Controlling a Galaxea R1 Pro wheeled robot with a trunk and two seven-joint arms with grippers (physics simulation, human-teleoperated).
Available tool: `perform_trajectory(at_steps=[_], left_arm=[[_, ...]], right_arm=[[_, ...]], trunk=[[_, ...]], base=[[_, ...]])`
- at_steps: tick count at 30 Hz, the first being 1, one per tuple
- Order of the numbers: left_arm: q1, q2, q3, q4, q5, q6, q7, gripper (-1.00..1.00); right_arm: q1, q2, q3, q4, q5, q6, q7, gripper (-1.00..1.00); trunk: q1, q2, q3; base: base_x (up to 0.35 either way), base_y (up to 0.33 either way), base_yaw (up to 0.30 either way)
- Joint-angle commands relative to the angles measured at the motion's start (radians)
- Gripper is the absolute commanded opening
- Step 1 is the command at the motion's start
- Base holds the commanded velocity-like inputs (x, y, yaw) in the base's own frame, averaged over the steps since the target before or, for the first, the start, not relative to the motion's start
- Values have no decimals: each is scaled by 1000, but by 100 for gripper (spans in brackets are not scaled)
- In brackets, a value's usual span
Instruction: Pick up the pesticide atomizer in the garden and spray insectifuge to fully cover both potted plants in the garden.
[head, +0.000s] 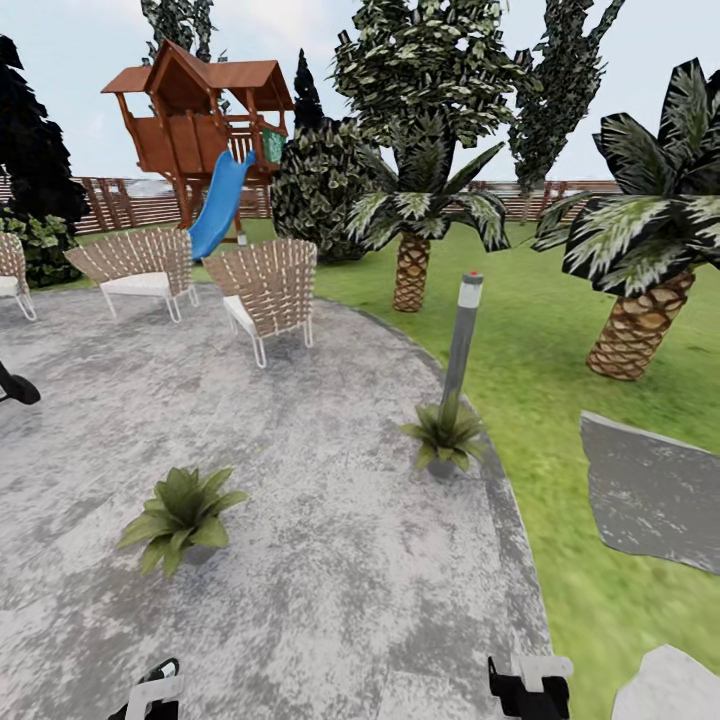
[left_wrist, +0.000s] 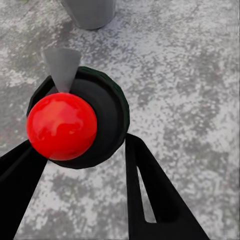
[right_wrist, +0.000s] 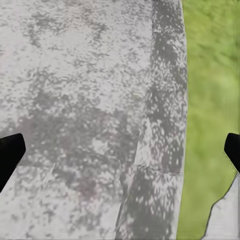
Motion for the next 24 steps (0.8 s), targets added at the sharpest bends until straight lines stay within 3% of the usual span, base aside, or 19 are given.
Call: perform_trajectory(at_steps=[1, 24], left_arm=[[-1, 0, 8, 1, -10, -4, 0, -100], [-1, 0, 8, 2, -9, -4, 0, -100]], right_arm=[[-1, 1, 6, 1, 1, -1, -7, 100], [-1, 4, 6, 2, -1, -1, -8, 100]], trunk=[[0, 0, -1], [0, 0, -7]], base=[[172, -231, 87], [172, -229, 256]])
